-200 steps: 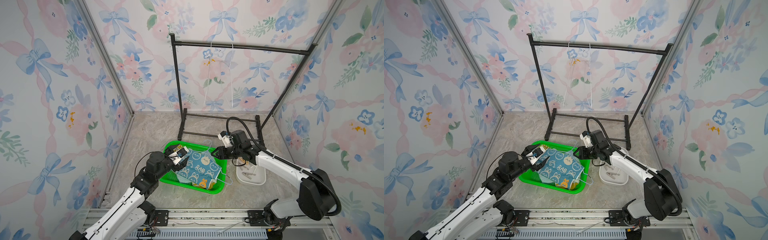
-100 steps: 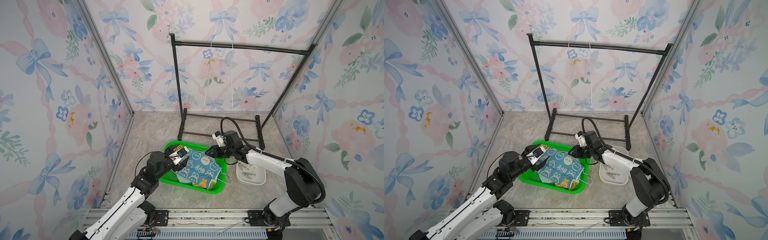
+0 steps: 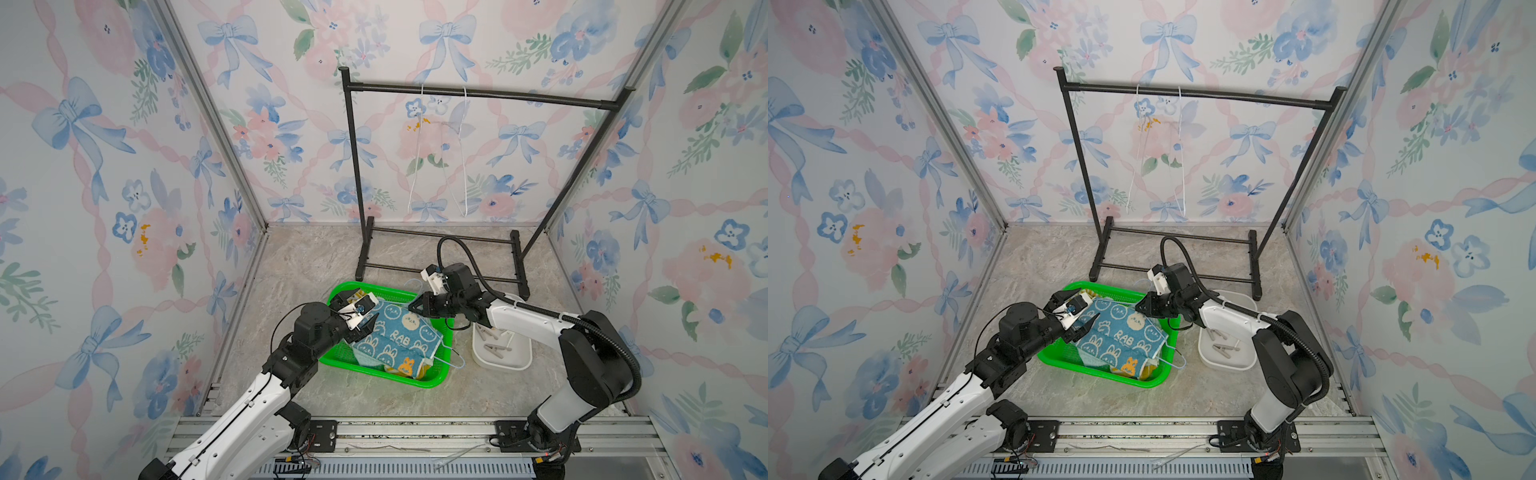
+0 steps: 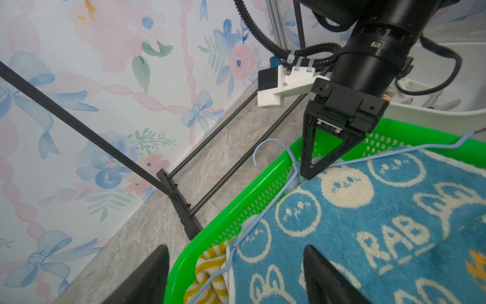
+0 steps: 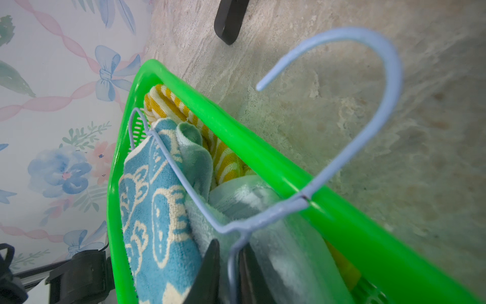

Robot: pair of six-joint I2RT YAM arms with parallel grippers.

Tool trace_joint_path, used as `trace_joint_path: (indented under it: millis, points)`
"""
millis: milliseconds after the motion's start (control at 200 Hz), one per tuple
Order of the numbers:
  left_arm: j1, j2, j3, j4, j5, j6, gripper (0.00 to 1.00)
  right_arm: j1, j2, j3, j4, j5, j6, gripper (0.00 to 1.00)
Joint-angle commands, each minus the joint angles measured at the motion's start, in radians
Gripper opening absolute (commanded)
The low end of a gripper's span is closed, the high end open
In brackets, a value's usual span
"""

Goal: Remove the clothespins securing towels to the hanger
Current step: Pick up the hanger from the basket.

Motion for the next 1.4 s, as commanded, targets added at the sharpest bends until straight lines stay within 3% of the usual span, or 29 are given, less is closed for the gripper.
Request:
trace_joint_path:
  millis: [0, 160, 515, 700, 935, 1095, 1200, 1395]
  points:
    - [0.001, -0.003, 0.006, -0.017, 0.009, 0.002, 0.80, 0.010, -0.005, -0.006, 0.015, -0.016, -0.006, 0.07]
    - [0.004, -0.019, 0.004, -0.013, 0.008, 0.002, 0.80, 0.010, -0.056, -0.013, -0.004, -0.006, -0.025, 0.00]
    - [0.013, -0.039, 0.009, -0.015, 0.125, 0.017, 0.73, 0.038, -0.222, -0.011, -0.071, 0.070, -0.099, 0.00]
    - [0.012, -0.048, 0.007, 0.030, 0.156, -0.071, 0.72, 0.054, -0.324, 0.008, -0.122, 0.133, -0.129, 0.00]
    - [0.012, -0.097, 0.001, 0.160, 0.054, -0.465, 0.72, 0.071, -0.433, 0.037, -0.148, 0.243, -0.145, 0.00]
    - [0.013, -0.078, 0.077, 0.044, -0.049, -0.818, 0.69, 0.078, -0.492, 0.043, -0.117, 0.306, -0.135, 0.00]
    - [0.013, -0.049, 0.109, -0.027, -0.038, -1.016, 0.65, 0.085, -0.523, 0.034, -0.090, 0.351, -0.129, 0.00]
    - [0.013, -0.001, 0.058, 0.026, 0.056, -1.381, 0.61, 0.086, -0.543, 0.016, -0.085, 0.369, -0.129, 0.00]
